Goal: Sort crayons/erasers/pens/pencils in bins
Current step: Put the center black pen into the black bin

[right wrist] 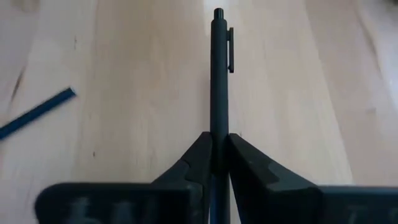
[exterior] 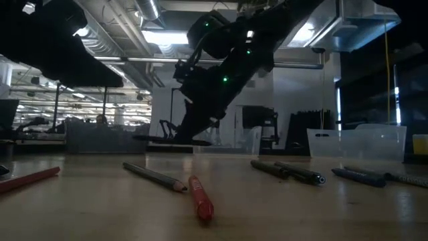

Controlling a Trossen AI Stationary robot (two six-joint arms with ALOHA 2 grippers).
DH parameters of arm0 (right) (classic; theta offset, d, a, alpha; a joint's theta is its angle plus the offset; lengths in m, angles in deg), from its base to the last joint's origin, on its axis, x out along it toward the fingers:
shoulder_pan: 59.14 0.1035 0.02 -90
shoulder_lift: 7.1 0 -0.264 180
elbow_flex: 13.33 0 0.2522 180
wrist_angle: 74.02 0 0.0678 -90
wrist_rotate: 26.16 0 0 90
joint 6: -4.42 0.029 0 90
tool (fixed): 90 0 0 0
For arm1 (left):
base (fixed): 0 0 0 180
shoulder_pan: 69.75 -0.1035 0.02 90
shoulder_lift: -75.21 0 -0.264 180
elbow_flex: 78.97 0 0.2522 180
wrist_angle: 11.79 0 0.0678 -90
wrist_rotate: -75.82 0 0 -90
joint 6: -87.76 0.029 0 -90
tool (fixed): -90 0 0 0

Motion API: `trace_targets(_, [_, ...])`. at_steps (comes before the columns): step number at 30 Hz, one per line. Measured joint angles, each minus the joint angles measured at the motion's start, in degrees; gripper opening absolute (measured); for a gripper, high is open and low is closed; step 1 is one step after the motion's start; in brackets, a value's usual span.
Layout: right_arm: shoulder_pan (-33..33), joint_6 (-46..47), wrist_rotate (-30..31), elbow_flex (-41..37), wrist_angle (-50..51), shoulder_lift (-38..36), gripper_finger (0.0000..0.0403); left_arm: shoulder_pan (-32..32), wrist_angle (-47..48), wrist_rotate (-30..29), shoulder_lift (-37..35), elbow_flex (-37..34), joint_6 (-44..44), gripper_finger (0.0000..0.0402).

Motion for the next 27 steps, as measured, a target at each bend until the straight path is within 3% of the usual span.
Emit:
trace_targets(4, [0.99,-0.23,3.98,-0.02,5.34,-0.87,0.0049,0.15,0.08,0.24,3.06,-0.01,-2.2,0.0112])
trace_targets(17, [2.29,0.23,8.2,-0.12,11.98,-6.01,0.0049,-0.07,-7.59,2.17,14.91,-0.02,-7.54,0.0112])
trace_targets(27, [3.56,3.34,12.19,-12.58,6.53,-14.34,0.0049,-0.45,-14.12,2.45,19.07,0.0,-7.08,0.0112])
